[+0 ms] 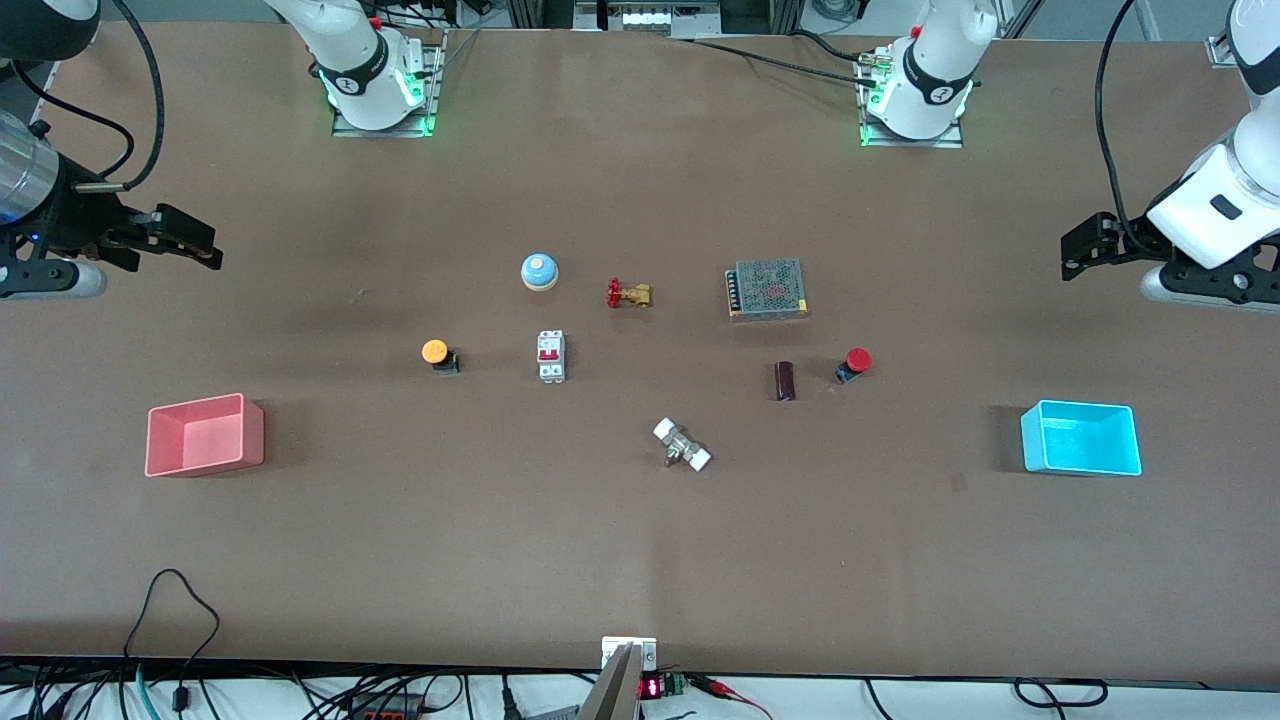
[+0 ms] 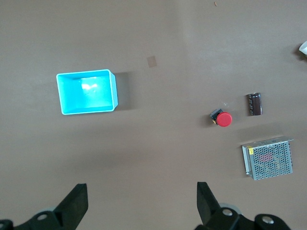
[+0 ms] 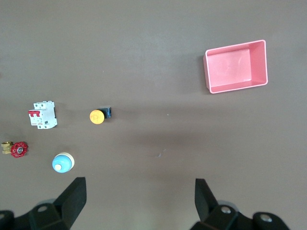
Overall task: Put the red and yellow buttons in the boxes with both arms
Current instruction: 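Move the right gripper toward the yellow button while the left gripper reaches the red button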
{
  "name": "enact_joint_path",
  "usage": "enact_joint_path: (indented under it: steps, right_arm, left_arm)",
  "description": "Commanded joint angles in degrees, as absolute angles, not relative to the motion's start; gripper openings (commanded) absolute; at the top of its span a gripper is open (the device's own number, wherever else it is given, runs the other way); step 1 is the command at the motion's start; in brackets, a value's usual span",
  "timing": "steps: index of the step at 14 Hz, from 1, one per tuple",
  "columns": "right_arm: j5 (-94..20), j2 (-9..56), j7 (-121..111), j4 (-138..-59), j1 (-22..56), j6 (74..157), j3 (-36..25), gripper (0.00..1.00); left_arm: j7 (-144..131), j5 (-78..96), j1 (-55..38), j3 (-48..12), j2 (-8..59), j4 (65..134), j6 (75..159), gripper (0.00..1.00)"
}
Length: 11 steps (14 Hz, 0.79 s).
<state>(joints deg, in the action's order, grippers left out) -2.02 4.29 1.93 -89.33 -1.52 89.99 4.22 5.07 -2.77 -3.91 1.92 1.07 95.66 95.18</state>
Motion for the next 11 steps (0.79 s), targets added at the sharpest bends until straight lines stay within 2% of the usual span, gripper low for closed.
enact_joint_path:
  steps: [1,7,11]
  right_arm:
    - [-2.02,4.04,0.79,-89.56,-1.67,90.53,4.13,1.00]
    - [-2.72,4.83,0.53,-90.26,-1.84,90.62,4.39,1.00]
    - [-2.90,6.24,-3.60,-92.98,-1.32,91.05,5.09,1.00]
  left_arm:
    - [5.71,-3.34,-4.22,1.93,0.79,94.75,93.78,1.00]
    - [5.63,-2.55,-4.48,1.93,0.88,94.75,93.61,1.00]
    - [5.36,-2.81,-8.43,1.67,5.36,94.75,85.02,1.00]
